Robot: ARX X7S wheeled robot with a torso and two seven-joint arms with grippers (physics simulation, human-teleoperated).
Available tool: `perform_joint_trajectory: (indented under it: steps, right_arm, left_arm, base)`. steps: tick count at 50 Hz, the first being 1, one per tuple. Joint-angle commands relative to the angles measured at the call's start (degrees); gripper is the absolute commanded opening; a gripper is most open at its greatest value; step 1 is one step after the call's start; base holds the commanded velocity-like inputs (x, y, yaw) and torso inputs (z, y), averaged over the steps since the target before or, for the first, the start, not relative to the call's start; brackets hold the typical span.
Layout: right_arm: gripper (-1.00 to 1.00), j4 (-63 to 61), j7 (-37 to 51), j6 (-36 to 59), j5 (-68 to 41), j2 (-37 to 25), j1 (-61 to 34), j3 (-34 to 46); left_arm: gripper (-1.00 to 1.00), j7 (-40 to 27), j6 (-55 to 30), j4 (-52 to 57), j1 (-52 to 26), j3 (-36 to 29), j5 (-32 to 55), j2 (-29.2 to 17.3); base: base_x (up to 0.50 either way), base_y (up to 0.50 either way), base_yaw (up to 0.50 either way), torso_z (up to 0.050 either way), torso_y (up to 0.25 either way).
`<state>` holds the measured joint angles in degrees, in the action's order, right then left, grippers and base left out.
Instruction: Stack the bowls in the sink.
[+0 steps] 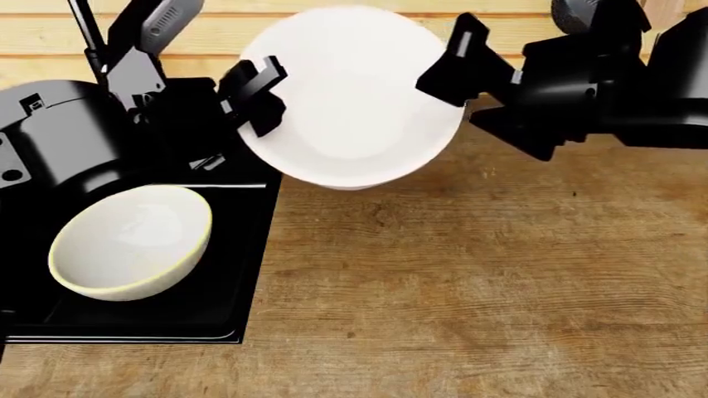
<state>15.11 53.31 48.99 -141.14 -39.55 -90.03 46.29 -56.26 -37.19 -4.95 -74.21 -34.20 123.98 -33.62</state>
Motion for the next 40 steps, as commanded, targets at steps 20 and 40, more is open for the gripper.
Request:
perform_joint_trajectory:
  steps: [20, 40]
  right_arm:
    - [1.0, -5.4, 1.9, -1.0, -4.4, -4.3, -0.7, -2.6]
    - [1.0, -4.0, -0.1, -2.0, -2.9, -5.0, -0.4, -3.6]
  left_arm:
    - [-1.0, -12.8, 1.7, 6.9, -0.7, 1.1, 1.6, -9.3]
    - [-1.0, -23.9, 10.0, 14.5, 4.9, 4.8, 4.7, -16.9]
  base:
    - [0.0, 0.0, 0.0, 0.0, 0.001]
    - [0.0, 0.0, 0.0, 0.0, 0.0]
